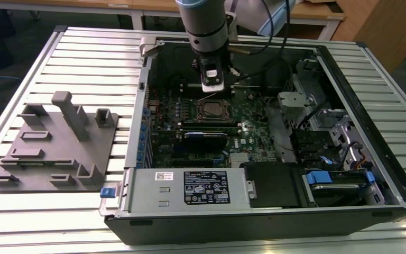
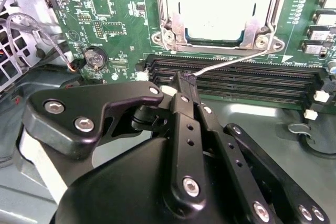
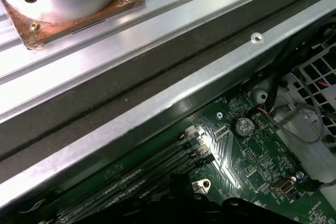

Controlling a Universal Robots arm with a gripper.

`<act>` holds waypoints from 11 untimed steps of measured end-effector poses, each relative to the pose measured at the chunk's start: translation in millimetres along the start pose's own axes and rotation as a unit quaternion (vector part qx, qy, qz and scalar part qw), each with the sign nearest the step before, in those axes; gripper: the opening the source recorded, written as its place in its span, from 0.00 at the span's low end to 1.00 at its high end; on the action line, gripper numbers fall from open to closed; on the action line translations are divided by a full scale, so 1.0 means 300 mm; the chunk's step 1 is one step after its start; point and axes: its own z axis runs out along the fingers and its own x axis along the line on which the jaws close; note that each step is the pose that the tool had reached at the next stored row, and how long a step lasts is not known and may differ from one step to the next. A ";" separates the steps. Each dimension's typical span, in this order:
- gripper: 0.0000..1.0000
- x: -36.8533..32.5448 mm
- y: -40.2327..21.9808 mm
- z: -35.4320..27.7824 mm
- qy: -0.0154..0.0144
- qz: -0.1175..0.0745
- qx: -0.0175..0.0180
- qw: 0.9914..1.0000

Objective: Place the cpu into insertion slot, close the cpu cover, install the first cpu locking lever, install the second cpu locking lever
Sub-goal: 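Install the first cpu locking lever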

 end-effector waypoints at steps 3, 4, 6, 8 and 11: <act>0.11 0.005 -0.004 0.004 -0.001 0.000 -0.001 1.000; 0.11 0.007 -0.006 0.005 -0.002 0.000 -0.002 1.000; 0.11 0.010 -0.009 0.009 -0.002 0.000 -0.002 1.000; 0.11 0.013 -0.013 0.014 -0.002 -0.001 -0.002 1.000; 0.11 0.016 -0.017 0.020 -0.002 0.000 -0.002 1.000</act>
